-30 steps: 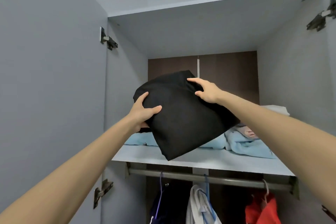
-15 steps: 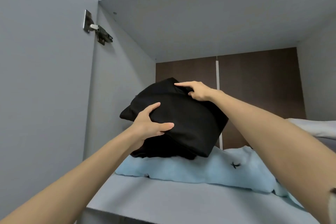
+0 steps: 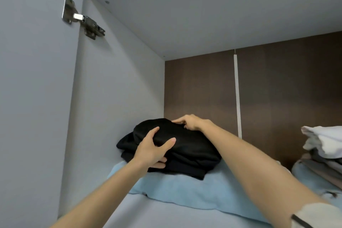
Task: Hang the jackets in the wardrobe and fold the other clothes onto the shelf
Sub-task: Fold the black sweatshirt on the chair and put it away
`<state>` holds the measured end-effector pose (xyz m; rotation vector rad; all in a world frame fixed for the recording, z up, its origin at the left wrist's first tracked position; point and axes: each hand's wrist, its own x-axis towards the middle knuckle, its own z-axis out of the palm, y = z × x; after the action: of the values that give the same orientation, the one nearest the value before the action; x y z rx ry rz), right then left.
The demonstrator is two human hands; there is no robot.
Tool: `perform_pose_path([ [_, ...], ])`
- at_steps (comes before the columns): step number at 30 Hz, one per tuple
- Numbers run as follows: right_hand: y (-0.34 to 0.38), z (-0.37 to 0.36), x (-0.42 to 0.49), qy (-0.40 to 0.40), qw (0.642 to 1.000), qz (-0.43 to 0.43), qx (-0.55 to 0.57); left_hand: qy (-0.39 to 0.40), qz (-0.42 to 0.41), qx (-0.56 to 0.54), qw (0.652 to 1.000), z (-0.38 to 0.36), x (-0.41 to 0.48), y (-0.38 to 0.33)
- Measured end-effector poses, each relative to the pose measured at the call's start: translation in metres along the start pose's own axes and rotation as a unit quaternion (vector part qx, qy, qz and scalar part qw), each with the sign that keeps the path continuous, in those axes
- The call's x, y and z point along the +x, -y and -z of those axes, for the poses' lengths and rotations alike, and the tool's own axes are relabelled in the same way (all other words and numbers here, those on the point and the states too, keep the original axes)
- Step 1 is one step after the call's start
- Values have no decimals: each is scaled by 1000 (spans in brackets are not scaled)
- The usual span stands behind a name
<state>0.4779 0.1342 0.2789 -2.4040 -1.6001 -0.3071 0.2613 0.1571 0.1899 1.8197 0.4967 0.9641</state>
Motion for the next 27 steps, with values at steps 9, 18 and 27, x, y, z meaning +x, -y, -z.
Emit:
perform_pose_path([
  [9, 12, 1, -18, -88, 991, 22, 101, -230, -221, 599, 734, 10, 37, -40],
  [18, 20, -30, -30, -58, 991, -86, 83, 88, 17, 491, 867, 4, 113, 5],
  [27, 30, -26, -55, -112, 987, -70, 90, -3, -59, 408, 911, 14, 83, 12],
])
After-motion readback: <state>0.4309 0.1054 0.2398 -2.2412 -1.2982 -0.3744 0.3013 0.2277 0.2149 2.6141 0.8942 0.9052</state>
